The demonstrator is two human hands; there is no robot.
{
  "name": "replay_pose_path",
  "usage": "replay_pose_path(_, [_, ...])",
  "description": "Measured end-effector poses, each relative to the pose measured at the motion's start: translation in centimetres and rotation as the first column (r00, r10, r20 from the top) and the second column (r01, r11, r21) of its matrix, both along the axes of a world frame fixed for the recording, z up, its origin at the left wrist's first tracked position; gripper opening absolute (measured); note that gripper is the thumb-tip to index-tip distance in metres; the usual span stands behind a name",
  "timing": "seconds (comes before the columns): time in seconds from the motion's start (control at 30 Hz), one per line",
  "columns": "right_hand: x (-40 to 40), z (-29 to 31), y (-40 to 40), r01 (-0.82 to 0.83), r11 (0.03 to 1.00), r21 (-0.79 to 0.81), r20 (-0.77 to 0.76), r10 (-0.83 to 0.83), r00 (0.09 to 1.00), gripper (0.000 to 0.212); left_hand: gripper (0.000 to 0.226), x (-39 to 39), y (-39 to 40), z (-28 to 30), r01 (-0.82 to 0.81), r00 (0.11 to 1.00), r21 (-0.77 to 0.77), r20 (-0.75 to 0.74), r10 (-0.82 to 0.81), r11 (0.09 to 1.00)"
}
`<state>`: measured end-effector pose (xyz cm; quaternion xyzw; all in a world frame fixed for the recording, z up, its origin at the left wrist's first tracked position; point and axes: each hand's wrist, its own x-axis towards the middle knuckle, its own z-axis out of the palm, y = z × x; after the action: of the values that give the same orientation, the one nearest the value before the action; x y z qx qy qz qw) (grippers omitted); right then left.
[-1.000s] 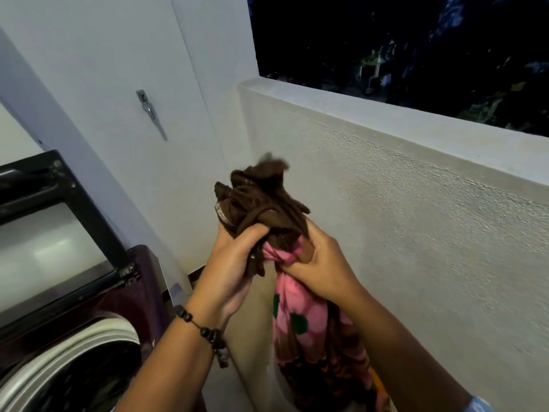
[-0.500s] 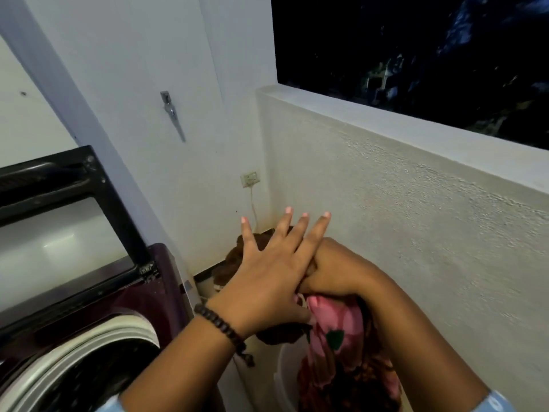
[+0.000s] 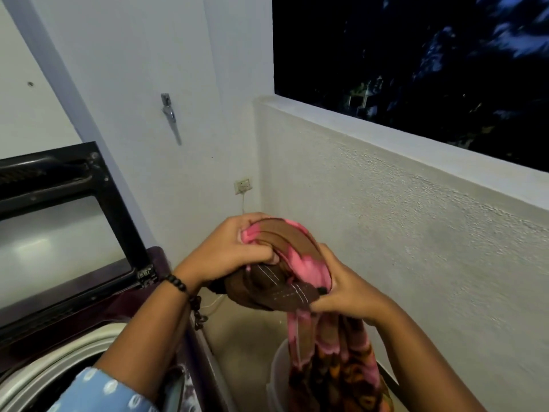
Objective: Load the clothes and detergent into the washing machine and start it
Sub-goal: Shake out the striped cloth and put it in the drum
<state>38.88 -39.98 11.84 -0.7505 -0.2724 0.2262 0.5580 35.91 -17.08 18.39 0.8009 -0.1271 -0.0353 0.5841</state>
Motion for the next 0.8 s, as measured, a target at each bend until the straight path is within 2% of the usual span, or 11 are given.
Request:
replay_pose_path(0.1, [0.3, 0.0, -0.3, 0.163, 0.977, 0.133, -0.071, -0.155, 0.985, 0.058, 0.047, 0.0, 1.4, -0.6, 0.002, 1.0, -0.114, 0.007, -0.001, 0.993])
replay_pose_path(0.2, [0.9, 2.2, -0.6, 0.224, 0.936, 0.273, -0.104, -0.203, 0.974, 0.05, 0.059, 0.0, 2.3, -1.9, 0.006, 1.0, -0.194, -0.028, -0.011, 0.981])
replay_pose_path(0.3, [1.2, 4.0, -0.1, 0.266, 0.879, 0.395, -0.131, -0.233, 0.964, 0.032, 0.067, 0.1, 2.1, -3.1, 0.008, 1.0, -0.266, -0.014, -0.012, 0.964])
replay_pose_path(0.37, [1.0, 4.6, 0.8, 0.262, 0.869, 0.419, -0.147, -0.22, 0.964, 0.027, 0.062, 0.1, 1.2, -3.3, -0.056, 0.996, -0.368, 0.043, 0.077, 0.928])
replay_pose_path(0.43, [0.7, 4.4, 2.0, 0.247, 0.864, 0.438, -0.171, -0.189, 0.967, 0.027, 0.049, 0.3, -0.1, -3.2, -0.146, 0.976, -0.525, 0.064, 0.21, 0.839])
replay_pose_path(0.5, [0.4, 4.1, 3.1, 0.242, 0.864, 0.441, -0.163, -0.189, 0.968, 0.033, 0.036, 0.4, -1.3, -3.2, -0.236, 0.951, -0.664, -0.007, 0.31, 0.709])
replay_pose_path(0.57, [0.1, 3.7, 3.9, 0.256, 0.861, 0.439, -0.145, -0.213, 0.966, 0.044, 0.026, 0.5, -1.9, -3.3, -0.308, 0.933, -0.746, -0.115, 0.342, 0.59])
replay_pose_path(0.63, [-0.1, 3.2, 4.1, 0.261, 0.867, 0.424, -0.13, -0.227, 0.965, 0.062, 0.011, 0.7, -2.0, -3.3, -0.305, 0.935, -0.812, -0.156, 0.319, 0.498])
replay_pose_path(0.67, [-0.3, 2.9, 4.1, 0.251, 0.88, 0.403, -0.122, -0.221, 0.968, 0.071, 0.013, 0.7, -2.1, -3.1, -0.294, 0.937, -0.845, -0.163, 0.308, 0.447])
replay_pose_path(0.8, [-1.4, 0.8, 4.3, 0.216, 0.918, 0.332, -0.133, -0.181, 0.974, 0.098, 0.045, 1.1, -2.3, -1.7, -0.269, 0.929, -0.94, -0.196, 0.313, 0.21])
